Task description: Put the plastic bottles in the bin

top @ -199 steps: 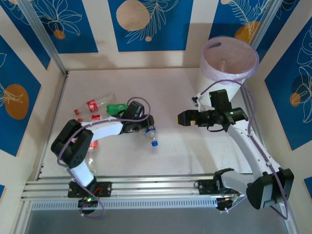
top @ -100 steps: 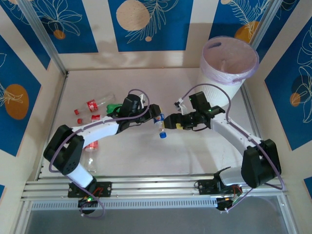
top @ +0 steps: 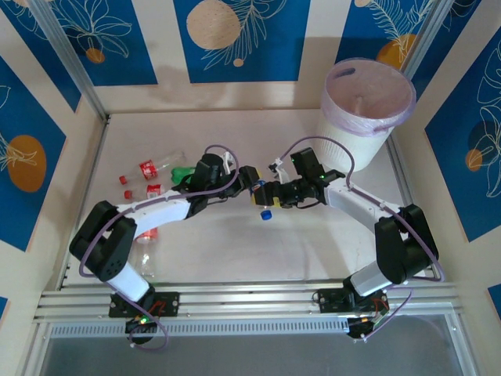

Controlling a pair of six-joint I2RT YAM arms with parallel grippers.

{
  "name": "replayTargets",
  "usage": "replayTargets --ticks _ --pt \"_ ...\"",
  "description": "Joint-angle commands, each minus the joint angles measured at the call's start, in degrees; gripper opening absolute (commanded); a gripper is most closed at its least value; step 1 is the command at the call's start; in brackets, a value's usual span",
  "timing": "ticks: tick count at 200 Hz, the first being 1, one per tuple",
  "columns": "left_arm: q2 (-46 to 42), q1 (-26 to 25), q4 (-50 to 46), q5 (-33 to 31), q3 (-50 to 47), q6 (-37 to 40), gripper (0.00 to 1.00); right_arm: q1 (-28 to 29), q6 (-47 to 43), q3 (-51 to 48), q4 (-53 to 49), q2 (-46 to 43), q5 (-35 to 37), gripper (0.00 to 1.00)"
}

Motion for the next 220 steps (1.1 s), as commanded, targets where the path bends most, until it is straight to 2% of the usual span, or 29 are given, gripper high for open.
replayTargets --ticks 1,48,69,94,126,151,192,220 --pt "-1.81 -0.38 3.14 1.67 -0.85 -0.82 0.61 0.0 0.56 1.3 0.73 0.77 -0.66 0.68" --pt "-1.46 -0.37 3.18 1.36 -0.86 -0.54 0.67 -0.01 0.63 1.51 0.46 0.51 -0.82 0.59" --pt "-1.54 -0.22 3.3 1.35 -1.11 -0.4 0.77 0.0 0.49 1.76 -0.04 0.42 -0.55 0.56" --pt "-1.48 0.29 5.38 2.28 -2.13 -1.11 0.84 -0.03 0.24 2.25 -0.75 0.03 -0.12 0.55" --pt "-3.53 3.41 9.61 3.31 -6.64 -3.45 0.96 -0.22 -2.55 4.67 -6.15 -1.45 3.4 0.51" --pt "-8.13 5.32 0.65 0.93 -7.09 1.23 1.0 -0.85 -6.08 8.32 -13.16 -3.79 9.37 0.47" --pt "-15.16 6.03 -16.02 -4.27 -4.91 10.08 1.0 -2.34 -11.62 17.08 -22.97 -7.56 20.0 0.44" --pt "-18.61 6.64 -23.08 -7.14 -4.66 13.3 1.0 -5.8 -15.39 24.66 -26.89 -8.24 24.52 0.43"
